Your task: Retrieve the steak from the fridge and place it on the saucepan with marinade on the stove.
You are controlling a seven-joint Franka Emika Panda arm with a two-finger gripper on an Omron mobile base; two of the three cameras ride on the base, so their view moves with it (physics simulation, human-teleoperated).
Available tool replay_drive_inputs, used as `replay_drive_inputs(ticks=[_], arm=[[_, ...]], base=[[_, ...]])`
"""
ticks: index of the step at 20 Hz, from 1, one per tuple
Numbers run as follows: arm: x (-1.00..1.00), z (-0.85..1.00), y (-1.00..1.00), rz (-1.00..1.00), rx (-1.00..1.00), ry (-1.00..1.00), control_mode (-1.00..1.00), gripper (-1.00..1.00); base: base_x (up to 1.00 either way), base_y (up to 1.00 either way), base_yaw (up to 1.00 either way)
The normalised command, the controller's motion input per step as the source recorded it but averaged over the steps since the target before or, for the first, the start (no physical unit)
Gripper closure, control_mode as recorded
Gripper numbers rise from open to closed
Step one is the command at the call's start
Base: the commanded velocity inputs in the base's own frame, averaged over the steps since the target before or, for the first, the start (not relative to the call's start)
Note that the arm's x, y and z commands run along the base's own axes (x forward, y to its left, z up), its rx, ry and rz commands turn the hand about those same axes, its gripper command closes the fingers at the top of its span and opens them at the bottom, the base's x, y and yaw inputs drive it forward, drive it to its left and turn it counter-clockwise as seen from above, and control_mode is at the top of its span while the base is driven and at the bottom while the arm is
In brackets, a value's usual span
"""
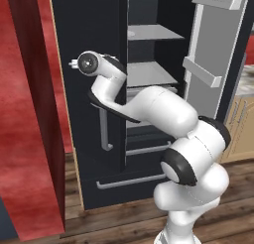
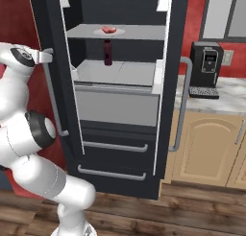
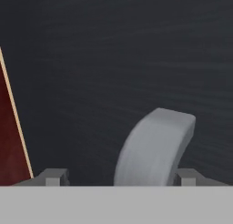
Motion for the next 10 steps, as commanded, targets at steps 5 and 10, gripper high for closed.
replay_drive_inputs(ticks=[5,10], arm=[[-0.26,0.0,0.0,0.0,0.0,-0.01,-1.0,-1.0],[-0.84,0.03,-0.1,0.0,0.0,-0.03,-1.0,-1.0]], base=[[0.0,0.0,0.0],[0.0,0.0,0.0]])
